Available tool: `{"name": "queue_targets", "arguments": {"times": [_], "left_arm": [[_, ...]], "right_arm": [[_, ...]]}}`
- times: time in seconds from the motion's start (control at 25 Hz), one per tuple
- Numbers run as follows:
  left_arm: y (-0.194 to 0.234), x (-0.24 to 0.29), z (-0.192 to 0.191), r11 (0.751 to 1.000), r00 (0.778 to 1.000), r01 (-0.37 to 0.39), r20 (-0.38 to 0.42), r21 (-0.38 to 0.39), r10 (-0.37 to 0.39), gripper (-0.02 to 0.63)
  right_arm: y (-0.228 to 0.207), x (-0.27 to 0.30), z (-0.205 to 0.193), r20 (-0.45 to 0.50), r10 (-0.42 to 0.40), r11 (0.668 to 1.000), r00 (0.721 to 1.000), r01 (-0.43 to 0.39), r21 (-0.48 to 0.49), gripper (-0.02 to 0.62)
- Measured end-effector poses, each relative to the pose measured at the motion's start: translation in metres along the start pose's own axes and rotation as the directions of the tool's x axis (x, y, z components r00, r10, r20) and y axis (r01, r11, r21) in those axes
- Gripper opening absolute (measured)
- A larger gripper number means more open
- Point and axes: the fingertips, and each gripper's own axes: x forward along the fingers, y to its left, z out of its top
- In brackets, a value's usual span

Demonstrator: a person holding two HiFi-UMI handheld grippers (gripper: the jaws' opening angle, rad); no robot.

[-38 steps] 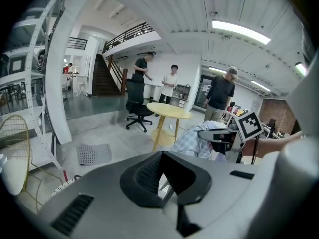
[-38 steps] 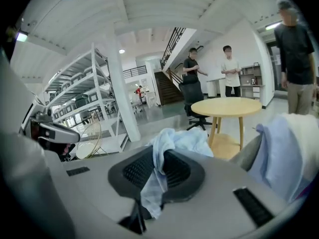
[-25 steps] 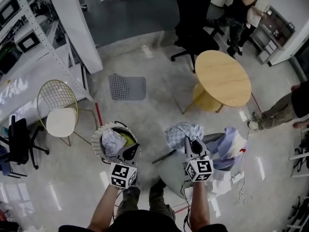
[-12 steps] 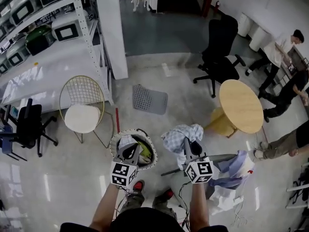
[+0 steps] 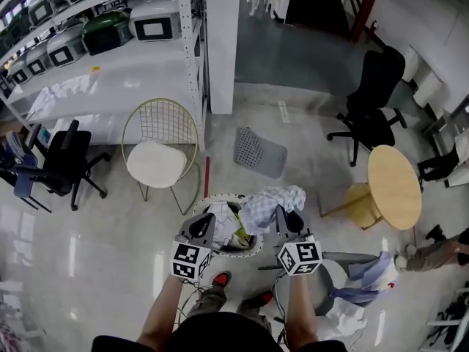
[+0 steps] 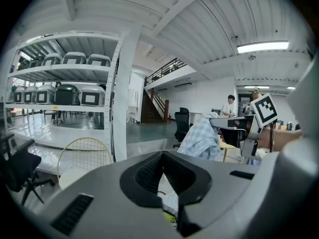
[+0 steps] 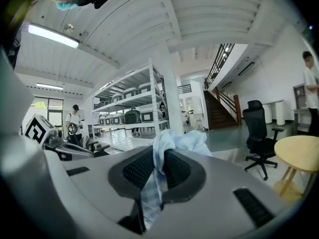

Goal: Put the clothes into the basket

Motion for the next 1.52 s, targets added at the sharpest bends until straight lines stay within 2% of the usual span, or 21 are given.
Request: {"name": "queue_targets", "arguments": {"times": [0.28,0.56,0.92,1.2,1.52], "left_arm": [[0.047,-0.01,-0.026,0.998,0.998,-0.044,-0.038,-0.039,0.042,0.006],[0.063,0.009,-0.071,0.997,0.993,-0.034,-0.113,-0.071,0.026,0.006],[0.069,0.047,-0.14,0.993,0.98,-0.005,-0.2,-0.118,-0.019,0.006],[0.068,0.065,-0.207,0.985,0.958,-0.021,-0.284,-0.17,-0.028,0.006],[0.067,0.082,-0.269,0.981,0.935,-0.012,-0.351,-0.194,-0.058,0.006]], "right_arm": [[0.041,0.044,-0.04,-0.079,0.057,0.998,0.995,-0.056,0.009,0.066],[0.049,0.065,-0.106,-0.193,0.075,0.997,0.978,-0.07,0.033,0.066],[0.044,0.086,-0.22,-0.345,0.089,0.995,0.934,-0.065,0.082,0.066],[0.037,0.082,-0.306,-0.436,0.088,0.988,0.896,-0.024,0.15,0.066],[0.033,0.08,-0.393,-0.529,0.088,0.987,0.844,-0.001,0.162,0.066]]}}
